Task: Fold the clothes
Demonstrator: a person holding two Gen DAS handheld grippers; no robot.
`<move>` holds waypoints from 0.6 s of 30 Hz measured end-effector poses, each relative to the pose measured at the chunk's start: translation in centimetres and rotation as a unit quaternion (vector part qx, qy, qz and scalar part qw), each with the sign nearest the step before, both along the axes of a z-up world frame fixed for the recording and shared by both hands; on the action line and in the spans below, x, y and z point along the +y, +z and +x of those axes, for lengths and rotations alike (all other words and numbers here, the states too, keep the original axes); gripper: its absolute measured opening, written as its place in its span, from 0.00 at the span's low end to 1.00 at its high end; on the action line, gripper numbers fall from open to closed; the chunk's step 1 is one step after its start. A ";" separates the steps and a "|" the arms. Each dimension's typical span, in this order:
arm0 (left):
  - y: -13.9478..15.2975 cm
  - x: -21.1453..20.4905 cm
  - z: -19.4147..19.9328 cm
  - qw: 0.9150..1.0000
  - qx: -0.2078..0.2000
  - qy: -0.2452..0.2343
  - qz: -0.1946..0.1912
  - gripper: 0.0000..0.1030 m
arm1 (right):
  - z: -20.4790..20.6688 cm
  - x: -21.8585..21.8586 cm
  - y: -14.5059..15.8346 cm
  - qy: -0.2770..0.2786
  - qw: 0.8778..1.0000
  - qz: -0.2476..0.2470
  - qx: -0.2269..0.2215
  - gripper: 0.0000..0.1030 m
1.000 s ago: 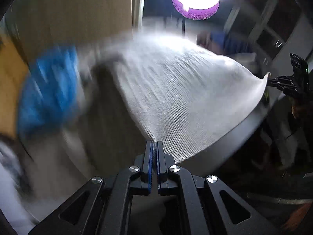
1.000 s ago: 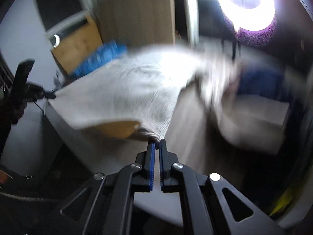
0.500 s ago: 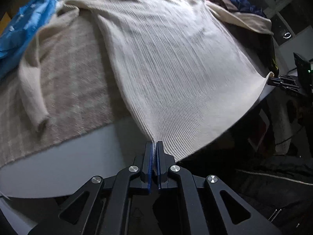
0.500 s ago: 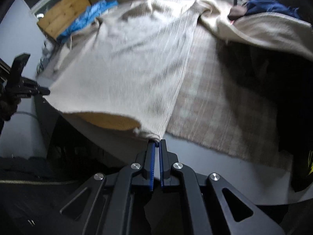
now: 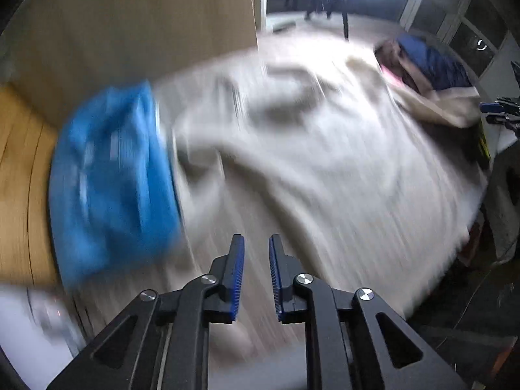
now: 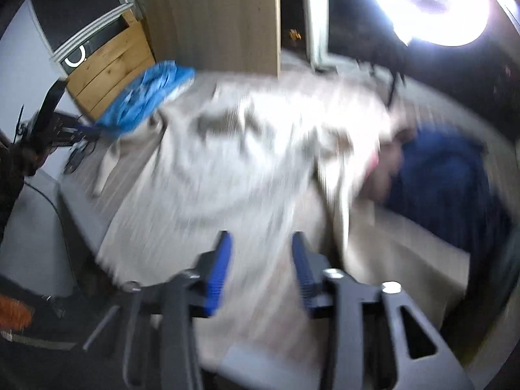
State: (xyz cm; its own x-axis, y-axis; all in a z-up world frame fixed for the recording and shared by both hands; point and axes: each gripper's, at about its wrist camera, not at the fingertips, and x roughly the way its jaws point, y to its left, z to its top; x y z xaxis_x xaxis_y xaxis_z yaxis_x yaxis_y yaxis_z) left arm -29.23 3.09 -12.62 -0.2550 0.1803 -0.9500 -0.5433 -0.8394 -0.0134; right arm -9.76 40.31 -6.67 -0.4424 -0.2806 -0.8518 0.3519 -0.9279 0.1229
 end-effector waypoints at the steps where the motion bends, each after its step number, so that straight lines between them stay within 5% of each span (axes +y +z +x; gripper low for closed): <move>1: 0.1 0.8 -2.8 1.000 0.010 -0.007 0.002 0.15 | -3.1 -0.9 -0.2 0.000 1.000 0.006 0.003 0.40; 5: -0.8 3.9 -13.4 0.999 0.038 -0.034 0.004 0.34 | -14.1 -3.2 -2.5 -0.018 0.999 0.025 0.006 0.40; 9: -5.9 6.8 -19.9 0.999 0.022 -0.043 -0.021 0.34 | -22.2 -3.9 -6.7 -0.043 0.999 0.025 -0.012 0.40; 18: -10.3 10.1 -23.6 0.996 0.003 -0.091 -0.021 0.36 | -30.0 -2.1 -14.2 -0.053 0.996 0.029 -0.068 0.40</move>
State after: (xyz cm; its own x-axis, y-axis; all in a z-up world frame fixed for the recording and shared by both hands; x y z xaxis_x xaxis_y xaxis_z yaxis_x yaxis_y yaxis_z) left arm -52.83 13.15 -22.95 -0.2276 0.1843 -0.9562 -0.6864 -0.7269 0.0233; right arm -39.77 38.26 -20.90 -0.3458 -0.1867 -0.9196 0.2356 -0.9659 0.1075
